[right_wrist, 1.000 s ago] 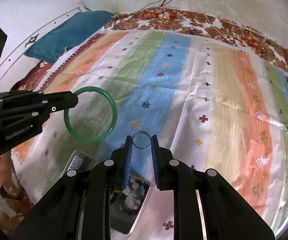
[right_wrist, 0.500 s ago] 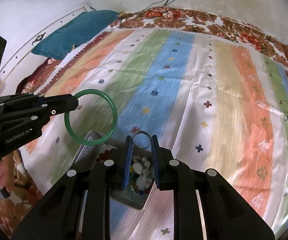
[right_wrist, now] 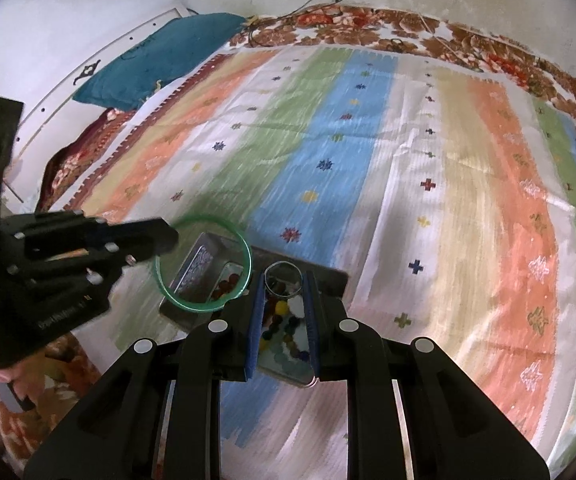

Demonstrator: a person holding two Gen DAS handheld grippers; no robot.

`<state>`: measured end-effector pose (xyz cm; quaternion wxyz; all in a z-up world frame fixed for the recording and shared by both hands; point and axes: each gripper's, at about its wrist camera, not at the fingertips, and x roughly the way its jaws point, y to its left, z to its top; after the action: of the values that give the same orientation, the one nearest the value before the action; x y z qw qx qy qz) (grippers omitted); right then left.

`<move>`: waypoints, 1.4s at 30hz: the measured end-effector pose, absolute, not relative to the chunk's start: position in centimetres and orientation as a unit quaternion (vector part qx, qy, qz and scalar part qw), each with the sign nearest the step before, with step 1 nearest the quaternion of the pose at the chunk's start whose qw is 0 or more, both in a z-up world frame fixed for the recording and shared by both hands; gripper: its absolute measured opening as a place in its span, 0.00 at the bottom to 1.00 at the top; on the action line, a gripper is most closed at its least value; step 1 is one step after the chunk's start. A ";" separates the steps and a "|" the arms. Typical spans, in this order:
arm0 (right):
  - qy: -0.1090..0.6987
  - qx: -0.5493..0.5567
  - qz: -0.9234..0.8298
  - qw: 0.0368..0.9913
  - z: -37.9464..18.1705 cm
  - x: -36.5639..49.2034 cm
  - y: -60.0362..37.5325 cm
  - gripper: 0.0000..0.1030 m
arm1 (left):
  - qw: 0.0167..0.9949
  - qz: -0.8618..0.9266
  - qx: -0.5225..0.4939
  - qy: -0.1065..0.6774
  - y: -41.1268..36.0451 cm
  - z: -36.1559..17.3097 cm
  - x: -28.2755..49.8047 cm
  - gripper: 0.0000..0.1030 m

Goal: Organize jewelry

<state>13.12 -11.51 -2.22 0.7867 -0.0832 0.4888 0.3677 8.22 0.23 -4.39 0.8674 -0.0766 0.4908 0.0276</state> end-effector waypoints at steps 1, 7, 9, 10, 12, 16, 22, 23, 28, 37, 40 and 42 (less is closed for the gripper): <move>0.490 -0.083 0.368 0.786 -2.3 13.0 -11.6 0.24 | 0.867 0.033 -0.074 0.492 0.4 -4.5 8.1 0.18; 0.489 -0.072 0.368 0.787 -2.2 12.2 -12.5 0.44 | 0.869 0.037 -0.092 0.484 1.4 -4.3 7.2 0.38; 0.489 -0.073 0.365 0.789 -2.1 11.9 -12.7 0.49 | 0.872 0.033 -0.091 0.481 1.3 -4.2 6.7 0.44; 0.488 -0.075 0.361 0.791 -2.1 11.9 -12.8 0.53 | 0.872 0.033 -0.091 0.479 1.2 -4.2 6.6 0.49; 0.488 -0.078 0.354 0.794 -2.2 11.6 -13.1 0.57 | 0.874 0.030 -0.091 0.476 1.1 -4.1 6.1 0.54; 0.488 -0.073 0.348 0.797 -2.3 11.3 -13.9 0.64 | 0.876 0.015 -0.091 0.473 0.7 -4.0 5.3 0.59; 0.471 -0.071 0.343 0.810 -1.5 10.7 -14.7 0.78 | 0.881 0.005 -0.035 0.471 -0.6 -4.1 4.3 0.85; 0.467 -0.074 0.345 0.811 -1.4 10.5 -14.7 0.81 | 0.882 0.005 -0.034 0.470 -0.6 -4.0 4.2 0.87; 0.456 -0.082 0.347 0.816 -1.0 10.1 -14.6 0.91 | 0.881 0.010 -0.030 0.472 -0.5 -4.0 4.1 0.95; 0.435 -0.078 0.344 0.829 0.0 9.6 -15.4 0.96 | 0.893 0.021 -0.015 0.449 -0.9 -2.9 2.9 0.95; 0.433 -0.073 0.348 0.829 0.2 9.4 -15.5 0.96 | 0.900 0.027 -0.011 0.436 -1.1 -2.3 2.4 0.95; 0.430 -0.074 0.350 0.829 0.3 9.2 -15.5 0.96 | 0.903 0.026 -0.011 0.428 -1.2 -2.0 2.1 0.95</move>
<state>9.23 -15.54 0.31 0.8291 -0.0744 0.4300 0.3495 2.12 -1.19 -1.96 0.9034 -0.0112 0.4278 0.0259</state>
